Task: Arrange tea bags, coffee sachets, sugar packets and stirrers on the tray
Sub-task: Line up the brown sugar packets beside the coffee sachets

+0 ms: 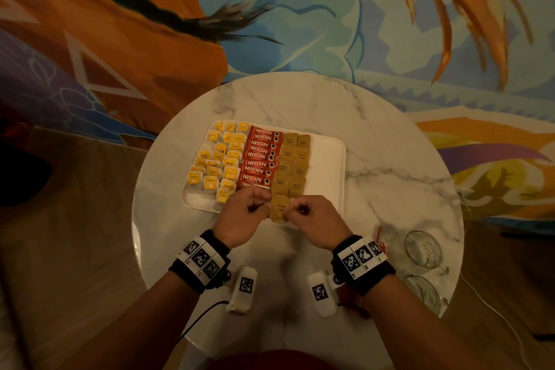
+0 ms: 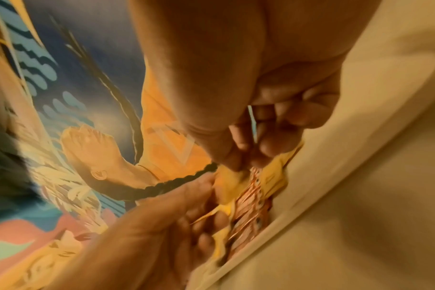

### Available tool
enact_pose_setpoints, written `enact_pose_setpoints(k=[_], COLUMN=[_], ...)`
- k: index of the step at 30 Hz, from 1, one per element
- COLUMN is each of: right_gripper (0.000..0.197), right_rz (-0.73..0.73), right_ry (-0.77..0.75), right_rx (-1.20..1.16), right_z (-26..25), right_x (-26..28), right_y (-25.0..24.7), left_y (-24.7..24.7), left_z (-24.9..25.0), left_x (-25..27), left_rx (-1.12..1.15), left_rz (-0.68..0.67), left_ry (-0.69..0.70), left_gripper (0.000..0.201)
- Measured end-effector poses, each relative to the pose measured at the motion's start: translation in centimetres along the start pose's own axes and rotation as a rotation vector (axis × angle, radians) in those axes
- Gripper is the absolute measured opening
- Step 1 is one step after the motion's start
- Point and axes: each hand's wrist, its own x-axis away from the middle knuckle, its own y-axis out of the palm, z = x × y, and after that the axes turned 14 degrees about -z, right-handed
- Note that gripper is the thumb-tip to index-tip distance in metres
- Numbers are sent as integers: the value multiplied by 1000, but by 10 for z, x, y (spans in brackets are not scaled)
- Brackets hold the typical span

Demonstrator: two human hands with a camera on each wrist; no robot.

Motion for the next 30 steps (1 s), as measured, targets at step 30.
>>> enact_pose_setpoints(k=[30], right_gripper=[16], right_rz=[-35], right_ry=[183], right_rx=[403], right_z=[0], right_x=[-31], right_y=[-14], left_y=[-20], left_z=[-16], left_x=[-37], left_rx=[-912], left_rz=[-151], left_ry=[-20], left_gripper=[42])
